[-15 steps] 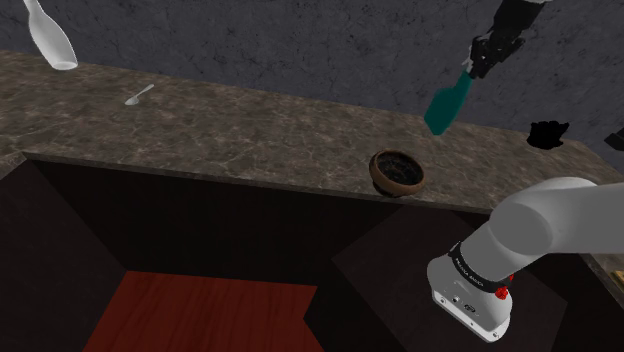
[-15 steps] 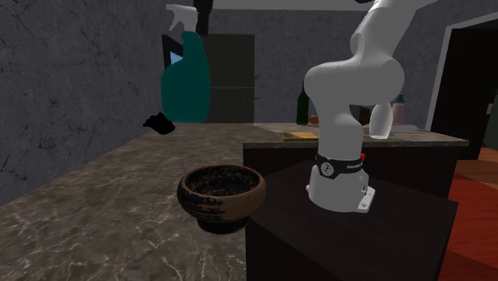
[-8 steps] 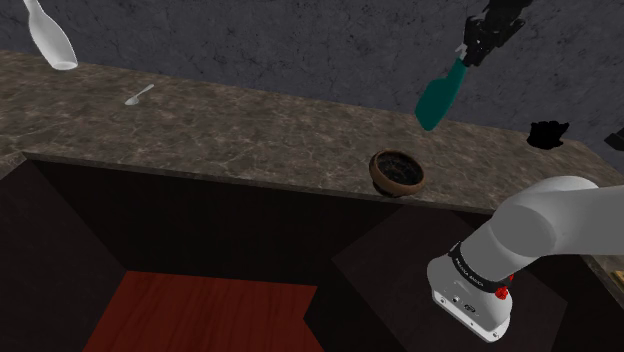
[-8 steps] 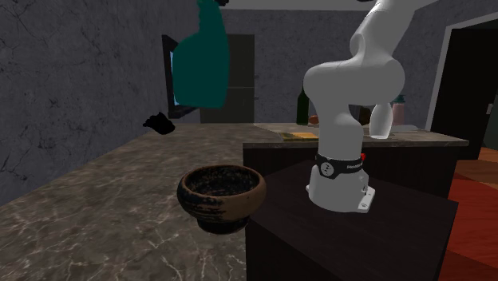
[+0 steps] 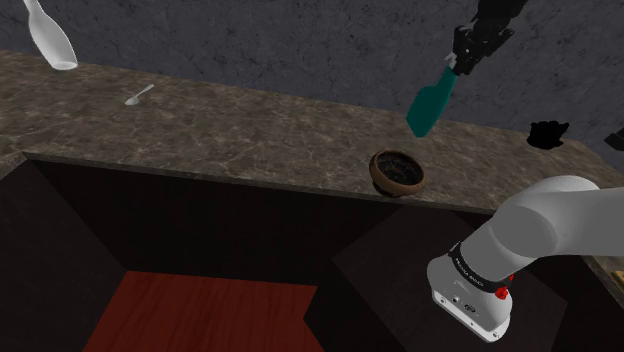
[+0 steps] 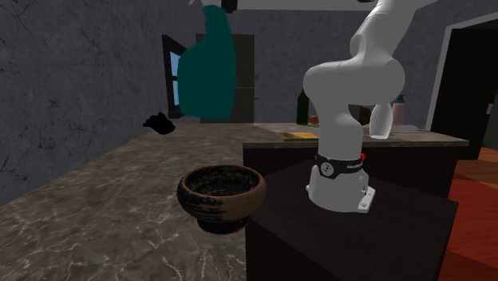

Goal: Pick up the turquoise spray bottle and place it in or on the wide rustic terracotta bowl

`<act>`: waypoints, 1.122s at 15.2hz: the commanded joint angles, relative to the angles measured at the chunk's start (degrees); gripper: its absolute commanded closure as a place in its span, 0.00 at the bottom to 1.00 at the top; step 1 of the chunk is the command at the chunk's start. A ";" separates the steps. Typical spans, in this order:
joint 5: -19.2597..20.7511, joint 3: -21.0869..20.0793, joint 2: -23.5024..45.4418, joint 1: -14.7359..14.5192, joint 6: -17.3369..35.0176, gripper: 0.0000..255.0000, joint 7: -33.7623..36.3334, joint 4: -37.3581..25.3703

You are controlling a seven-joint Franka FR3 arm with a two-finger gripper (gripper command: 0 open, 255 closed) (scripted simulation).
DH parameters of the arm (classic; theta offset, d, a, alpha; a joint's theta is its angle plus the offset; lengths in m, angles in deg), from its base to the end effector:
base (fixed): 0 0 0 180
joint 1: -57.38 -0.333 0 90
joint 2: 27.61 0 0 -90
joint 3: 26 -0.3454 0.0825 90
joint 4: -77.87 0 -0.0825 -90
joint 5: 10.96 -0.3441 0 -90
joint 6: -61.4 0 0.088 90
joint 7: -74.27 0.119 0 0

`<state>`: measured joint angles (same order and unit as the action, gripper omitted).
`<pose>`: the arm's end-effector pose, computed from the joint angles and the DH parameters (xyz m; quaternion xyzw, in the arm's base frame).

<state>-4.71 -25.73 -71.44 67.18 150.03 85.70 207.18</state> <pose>0.2449 -0.0575 0.6354 0.9803 -0.1883 0.0281 0.0525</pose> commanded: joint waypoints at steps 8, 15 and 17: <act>0.16 0.20 -2.10 -0.05 6.16 1.00 0.59 8.26; 0.34 0.34 -3.08 -0.05 11.14 1.00 1.08 14.24; 0.41 0.39 -3.25 -0.05 12.60 1.00 1.22 15.88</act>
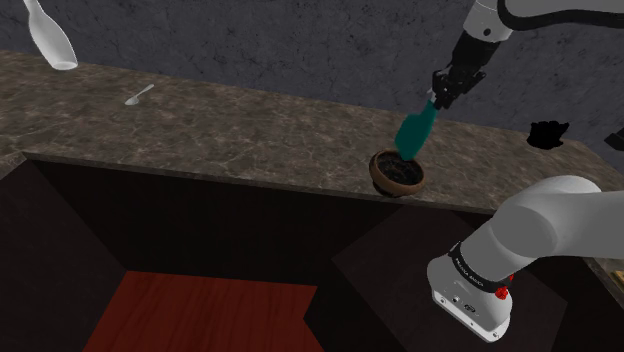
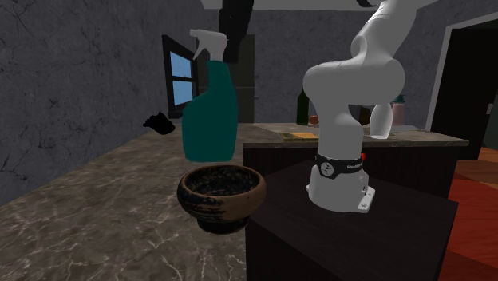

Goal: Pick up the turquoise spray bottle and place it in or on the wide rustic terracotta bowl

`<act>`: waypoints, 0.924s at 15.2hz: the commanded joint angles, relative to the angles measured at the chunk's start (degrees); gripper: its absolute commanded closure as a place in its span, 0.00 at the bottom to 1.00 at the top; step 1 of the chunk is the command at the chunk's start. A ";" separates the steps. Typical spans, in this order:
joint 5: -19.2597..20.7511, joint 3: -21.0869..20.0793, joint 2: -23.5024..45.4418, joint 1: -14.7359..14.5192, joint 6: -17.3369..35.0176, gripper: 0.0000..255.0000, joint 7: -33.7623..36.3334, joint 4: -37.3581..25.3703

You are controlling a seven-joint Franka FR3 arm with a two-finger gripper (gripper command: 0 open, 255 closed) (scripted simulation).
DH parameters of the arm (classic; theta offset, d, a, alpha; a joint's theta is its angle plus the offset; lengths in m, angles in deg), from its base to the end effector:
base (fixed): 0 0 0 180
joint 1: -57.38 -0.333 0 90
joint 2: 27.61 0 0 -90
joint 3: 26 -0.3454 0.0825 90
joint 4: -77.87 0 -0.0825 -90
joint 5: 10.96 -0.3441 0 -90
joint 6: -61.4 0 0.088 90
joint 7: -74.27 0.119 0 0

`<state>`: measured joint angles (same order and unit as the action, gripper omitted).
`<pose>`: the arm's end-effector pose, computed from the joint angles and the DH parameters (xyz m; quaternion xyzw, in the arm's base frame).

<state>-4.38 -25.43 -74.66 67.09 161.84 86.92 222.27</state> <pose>0.2434 -0.0567 0.5530 0.9803 -0.1883 0.0281 0.0525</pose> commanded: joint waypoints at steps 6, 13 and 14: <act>0.30 0.22 -0.23 0.07 5.34 1.00 0.45 5.55; 0.30 0.22 -0.23 0.07 5.34 1.00 0.45 5.55; 0.30 0.22 -0.23 0.07 5.34 1.00 0.45 5.55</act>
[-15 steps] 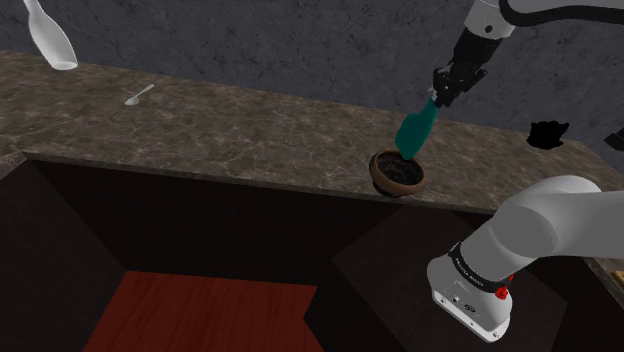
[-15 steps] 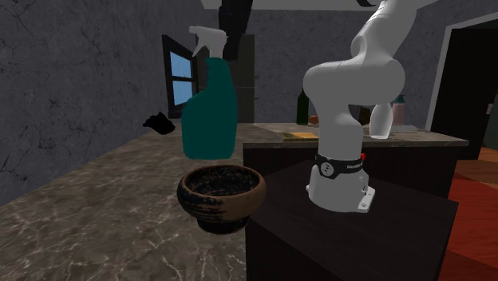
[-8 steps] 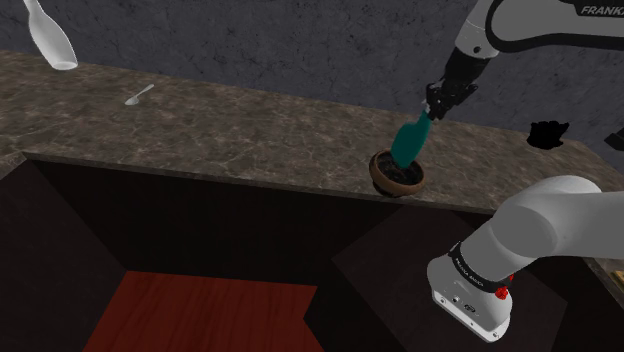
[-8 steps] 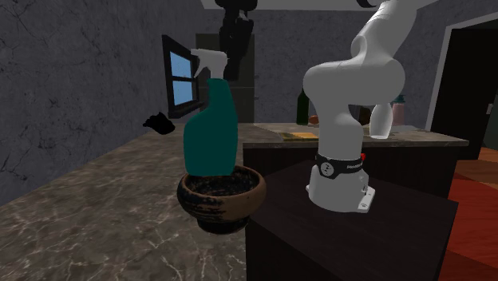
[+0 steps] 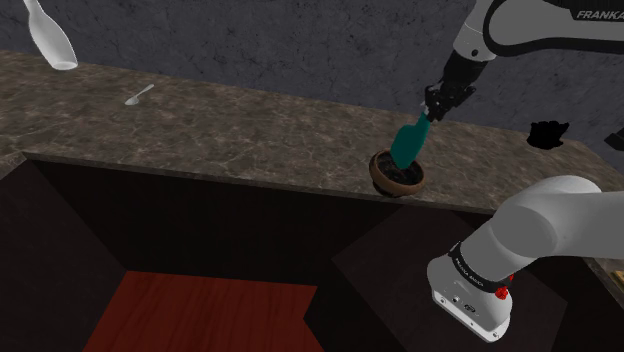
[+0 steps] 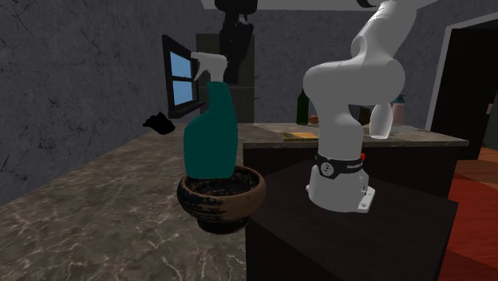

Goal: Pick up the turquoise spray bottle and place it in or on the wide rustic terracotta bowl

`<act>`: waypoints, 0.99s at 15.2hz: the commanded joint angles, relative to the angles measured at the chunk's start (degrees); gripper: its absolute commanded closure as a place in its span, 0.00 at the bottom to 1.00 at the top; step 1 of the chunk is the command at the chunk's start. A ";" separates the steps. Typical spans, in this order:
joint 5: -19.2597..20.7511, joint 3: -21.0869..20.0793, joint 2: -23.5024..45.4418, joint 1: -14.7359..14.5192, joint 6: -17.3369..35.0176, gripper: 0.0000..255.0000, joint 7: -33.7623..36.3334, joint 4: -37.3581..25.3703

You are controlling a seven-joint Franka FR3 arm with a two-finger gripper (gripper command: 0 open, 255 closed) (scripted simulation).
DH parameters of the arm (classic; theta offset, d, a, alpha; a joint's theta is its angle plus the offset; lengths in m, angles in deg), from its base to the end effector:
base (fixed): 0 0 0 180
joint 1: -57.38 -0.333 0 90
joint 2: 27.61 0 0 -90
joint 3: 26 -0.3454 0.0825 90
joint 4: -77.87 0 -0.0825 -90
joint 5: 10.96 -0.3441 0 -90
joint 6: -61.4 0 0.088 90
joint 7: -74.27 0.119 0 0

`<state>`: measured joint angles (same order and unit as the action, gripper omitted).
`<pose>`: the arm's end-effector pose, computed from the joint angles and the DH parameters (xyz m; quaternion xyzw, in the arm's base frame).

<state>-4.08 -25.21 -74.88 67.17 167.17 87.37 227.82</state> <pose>0.2442 -0.0574 0.5193 0.9803 -0.1883 0.0282 0.0524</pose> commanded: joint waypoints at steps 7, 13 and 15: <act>-0.20 -0.20 -0.14 -0.10 -1.97 0.00 -0.04 -1.84; -0.68 -0.72 -0.02 -0.31 -7.28 0.00 -0.13 -7.24; -0.68 -0.72 -0.02 -0.31 -7.28 0.00 -0.13 -7.25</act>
<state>-4.75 -25.93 -74.90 66.86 159.97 87.24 220.64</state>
